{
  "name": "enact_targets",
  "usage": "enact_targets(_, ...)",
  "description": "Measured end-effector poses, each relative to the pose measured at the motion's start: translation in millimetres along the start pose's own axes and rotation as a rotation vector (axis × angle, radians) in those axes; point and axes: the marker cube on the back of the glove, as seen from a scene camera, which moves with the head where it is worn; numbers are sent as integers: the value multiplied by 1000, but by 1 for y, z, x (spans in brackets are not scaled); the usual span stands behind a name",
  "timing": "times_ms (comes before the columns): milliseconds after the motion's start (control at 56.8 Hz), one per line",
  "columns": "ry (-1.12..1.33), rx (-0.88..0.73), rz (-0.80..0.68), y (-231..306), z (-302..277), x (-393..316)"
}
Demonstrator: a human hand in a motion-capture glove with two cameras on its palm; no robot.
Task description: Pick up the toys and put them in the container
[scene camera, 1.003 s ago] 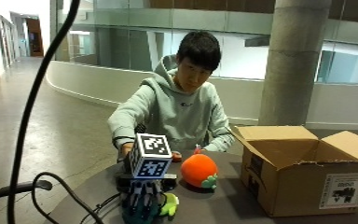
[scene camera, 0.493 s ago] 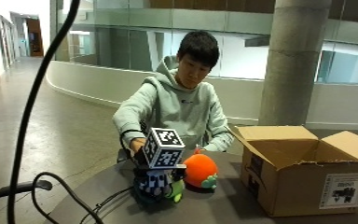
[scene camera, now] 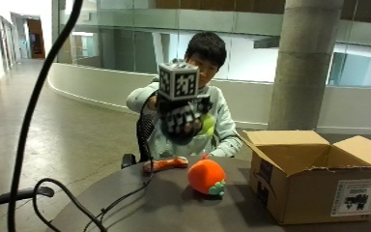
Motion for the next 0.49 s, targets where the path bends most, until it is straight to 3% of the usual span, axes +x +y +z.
enact_targets(229,86,237,-116,-18,-103,-127)
enact_targets(493,132,395,-277,-82,-115,-239)
